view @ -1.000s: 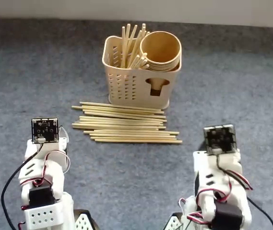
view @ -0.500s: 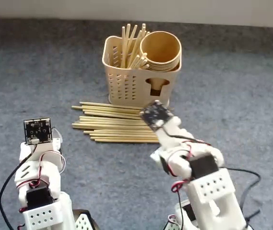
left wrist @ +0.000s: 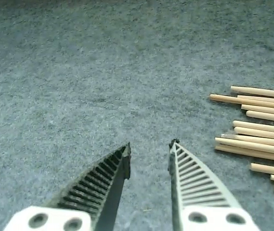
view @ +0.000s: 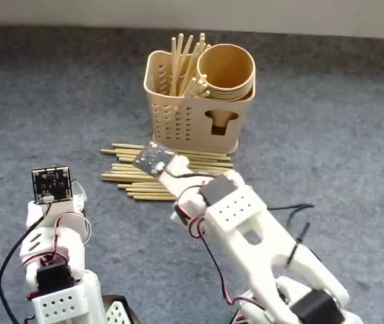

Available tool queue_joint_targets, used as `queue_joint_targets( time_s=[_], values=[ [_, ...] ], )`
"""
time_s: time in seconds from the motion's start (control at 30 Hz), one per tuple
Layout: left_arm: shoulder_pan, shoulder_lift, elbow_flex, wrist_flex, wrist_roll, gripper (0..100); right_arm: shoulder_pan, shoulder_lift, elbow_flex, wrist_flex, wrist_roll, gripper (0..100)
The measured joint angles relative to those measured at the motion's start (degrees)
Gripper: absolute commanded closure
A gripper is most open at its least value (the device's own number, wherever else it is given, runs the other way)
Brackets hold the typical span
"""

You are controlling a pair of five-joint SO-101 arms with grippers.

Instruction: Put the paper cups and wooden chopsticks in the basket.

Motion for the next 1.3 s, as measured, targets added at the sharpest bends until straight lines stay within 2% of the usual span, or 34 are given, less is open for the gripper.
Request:
queue_joint_targets(
  time_s=[0.27,0.47,1.13,1.3],
  values=[
    [-0.2,0.0,0.0,0.0,0.0,86,-1.2,19.0,-12.9,-0.7,3.9,89.4],
    [-0.2,0.0,0.0,0.0,0.0,86,-1.2,27.4,-18.2,-0.7,6.7,89.4],
    [-0.2,0.0,0.0,1.1,0.0,86,1.1,33.8,-24.2,-1.2,8.5,89.4],
    [-0.2,0.0,0.0,1.1,0.0,86,2.1,35.5,-24.4,-4.5,8.5,89.4]
  ],
)
